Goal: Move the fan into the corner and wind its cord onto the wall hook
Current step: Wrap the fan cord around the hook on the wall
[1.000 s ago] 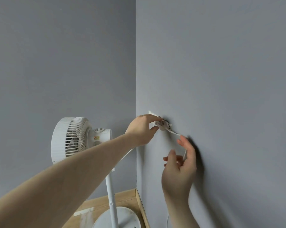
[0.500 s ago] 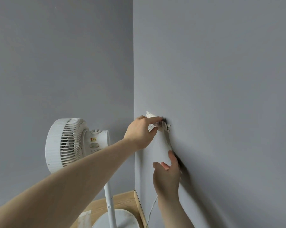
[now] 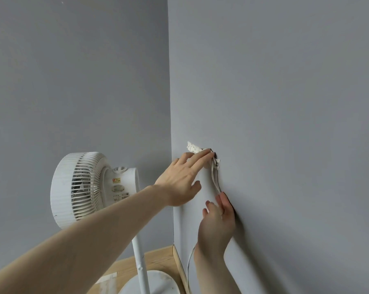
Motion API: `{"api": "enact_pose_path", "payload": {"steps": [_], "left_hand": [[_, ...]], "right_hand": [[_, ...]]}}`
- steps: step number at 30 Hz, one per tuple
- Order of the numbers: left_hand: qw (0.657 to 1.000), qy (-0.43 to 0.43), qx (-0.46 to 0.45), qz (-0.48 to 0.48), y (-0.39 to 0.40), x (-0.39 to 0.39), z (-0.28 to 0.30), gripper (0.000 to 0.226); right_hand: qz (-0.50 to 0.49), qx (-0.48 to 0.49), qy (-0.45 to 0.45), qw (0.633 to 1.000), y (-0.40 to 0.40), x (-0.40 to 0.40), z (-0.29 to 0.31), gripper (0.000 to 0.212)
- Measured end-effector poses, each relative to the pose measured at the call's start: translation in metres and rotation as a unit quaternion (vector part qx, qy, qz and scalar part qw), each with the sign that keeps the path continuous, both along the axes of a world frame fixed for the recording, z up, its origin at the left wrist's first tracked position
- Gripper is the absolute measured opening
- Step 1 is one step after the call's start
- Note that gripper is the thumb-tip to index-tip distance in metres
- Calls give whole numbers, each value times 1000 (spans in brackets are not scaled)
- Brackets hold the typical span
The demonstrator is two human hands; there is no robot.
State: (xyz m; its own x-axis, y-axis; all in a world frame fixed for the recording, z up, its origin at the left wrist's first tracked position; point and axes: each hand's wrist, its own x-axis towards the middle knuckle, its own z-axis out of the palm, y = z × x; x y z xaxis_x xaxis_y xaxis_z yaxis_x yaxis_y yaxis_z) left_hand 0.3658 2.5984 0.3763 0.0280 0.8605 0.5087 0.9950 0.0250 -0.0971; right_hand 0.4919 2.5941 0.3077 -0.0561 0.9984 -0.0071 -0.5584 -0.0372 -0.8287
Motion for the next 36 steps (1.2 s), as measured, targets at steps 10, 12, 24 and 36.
{"api": "enact_pose_path", "payload": {"steps": [10, 12, 24, 36], "left_hand": [[990, 13, 124, -63, 17, -12, 13, 34], [990, 3, 130, -60, 20, -11, 14, 30], [982, -16, 170, -86, 19, -15, 4, 10], [961, -215, 168, 34, 17, -34, 0, 52]], "right_hand": [[21, -13, -104, 994, 11, -12, -28, 45], [5, 14, -127, 992, 8, -14, -29, 51], [11, 253, -301, 919, -1, -22, -32, 73], [121, 204, -259, 936, 24, -33, -24, 72]]}}
